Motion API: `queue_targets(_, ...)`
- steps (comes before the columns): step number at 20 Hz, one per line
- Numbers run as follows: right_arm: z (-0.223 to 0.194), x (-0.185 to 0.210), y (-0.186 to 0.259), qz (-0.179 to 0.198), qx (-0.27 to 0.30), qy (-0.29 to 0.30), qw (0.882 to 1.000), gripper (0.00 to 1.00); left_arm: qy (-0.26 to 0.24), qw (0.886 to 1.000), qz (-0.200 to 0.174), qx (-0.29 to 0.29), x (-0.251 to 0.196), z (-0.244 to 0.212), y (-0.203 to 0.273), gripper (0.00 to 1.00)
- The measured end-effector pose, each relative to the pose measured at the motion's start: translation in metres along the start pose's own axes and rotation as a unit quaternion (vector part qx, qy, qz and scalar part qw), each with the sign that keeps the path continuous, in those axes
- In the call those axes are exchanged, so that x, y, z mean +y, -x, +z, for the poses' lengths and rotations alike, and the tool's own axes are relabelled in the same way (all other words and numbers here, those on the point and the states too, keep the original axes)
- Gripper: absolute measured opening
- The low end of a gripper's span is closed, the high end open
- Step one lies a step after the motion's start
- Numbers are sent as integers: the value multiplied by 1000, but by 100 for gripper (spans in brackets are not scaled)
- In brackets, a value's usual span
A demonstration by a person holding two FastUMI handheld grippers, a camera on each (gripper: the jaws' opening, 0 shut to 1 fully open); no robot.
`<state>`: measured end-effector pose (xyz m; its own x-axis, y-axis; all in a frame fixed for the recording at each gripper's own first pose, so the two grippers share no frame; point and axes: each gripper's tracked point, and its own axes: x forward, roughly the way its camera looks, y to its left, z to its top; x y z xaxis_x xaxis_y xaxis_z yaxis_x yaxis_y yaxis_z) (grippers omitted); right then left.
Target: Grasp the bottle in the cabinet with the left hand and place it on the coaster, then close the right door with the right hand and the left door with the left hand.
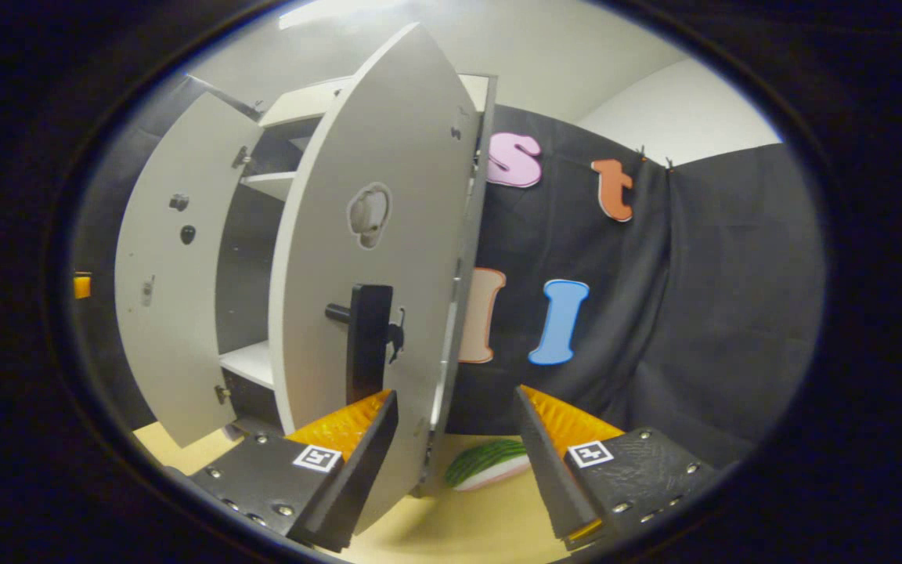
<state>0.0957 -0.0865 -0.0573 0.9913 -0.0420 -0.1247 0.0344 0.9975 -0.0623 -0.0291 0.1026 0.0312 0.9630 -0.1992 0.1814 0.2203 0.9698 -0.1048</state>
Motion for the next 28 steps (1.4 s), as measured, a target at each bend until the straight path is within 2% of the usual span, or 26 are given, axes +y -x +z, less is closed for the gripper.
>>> queue_targets(6, 0, 33, -9, 38, -1, -31, 999, 90, -20, 1000, 17, 6, 8, -2, 1, 96)
queue_targets(10, -2, 67, -13, 89, 0, -43, 995, 90, -15, 1000, 22, 9, 10, -3, 1, 95)
queue_targets(12, -4, 84, -14, 113, 4, -40, 993, 96, -15, 999, 30, 10, 15, -5, -2, 95)
queue_targets(15, -6, 93, -16, 118, 2, -30, 993, 97, -13, 999, 46, 18, 36, -10, -4, 95)
queue_targets(18, -8, 104, -12, 137, 8, -58, 989, 96, -14, 998, 60, 25, 54, -18, -10, 95)
queue_targets(21, -7, 103, -7, 132, 0, -61, 989, 95, -6, 996, 81, 34, 82, -25, -19, 95)
queue_targets(24, -11, 109, 3, 146, 2, -60, 987, 95, 15, 995, 88, 37, 101, -29, -33, 96)
queue_targets(28, -16, 103, 17, 146, 5, -56, 988, 97, 11, 995, 89, 40, 121, -32, -51, 96)
